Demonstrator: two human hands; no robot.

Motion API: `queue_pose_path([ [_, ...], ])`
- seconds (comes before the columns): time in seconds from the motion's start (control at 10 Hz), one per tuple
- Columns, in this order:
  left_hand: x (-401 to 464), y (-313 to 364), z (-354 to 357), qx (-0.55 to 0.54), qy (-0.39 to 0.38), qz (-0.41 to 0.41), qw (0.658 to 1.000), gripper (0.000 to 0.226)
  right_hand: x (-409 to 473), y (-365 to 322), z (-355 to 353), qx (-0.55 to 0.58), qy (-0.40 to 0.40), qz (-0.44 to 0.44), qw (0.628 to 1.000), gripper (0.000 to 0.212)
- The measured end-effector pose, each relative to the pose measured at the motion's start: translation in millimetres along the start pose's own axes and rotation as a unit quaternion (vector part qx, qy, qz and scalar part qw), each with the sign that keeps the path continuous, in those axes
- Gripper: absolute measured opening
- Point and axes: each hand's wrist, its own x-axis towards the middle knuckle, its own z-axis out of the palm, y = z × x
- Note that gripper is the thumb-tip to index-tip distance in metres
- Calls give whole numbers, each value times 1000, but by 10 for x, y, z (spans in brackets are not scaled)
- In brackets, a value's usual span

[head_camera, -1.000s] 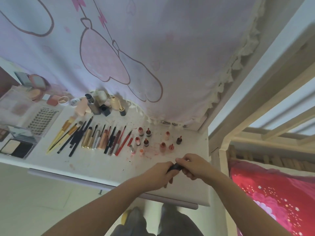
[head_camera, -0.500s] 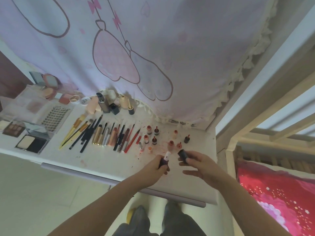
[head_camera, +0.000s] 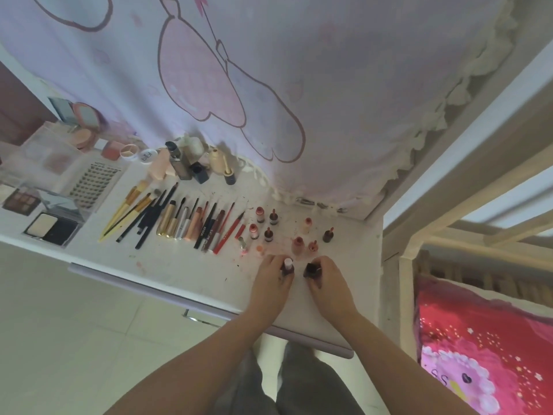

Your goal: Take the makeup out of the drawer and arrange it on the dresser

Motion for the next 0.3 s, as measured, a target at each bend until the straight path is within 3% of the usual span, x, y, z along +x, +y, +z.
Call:
queue_pose_path([
  [0.1,-30,-79,89,6,14,-4,1000,16,44,46,3,-32,-3,-28,999,14],
  [0.3,-204,-137,60,8,25,-34,999,40,18,145,-125,2,-48,-16,999,40],
])
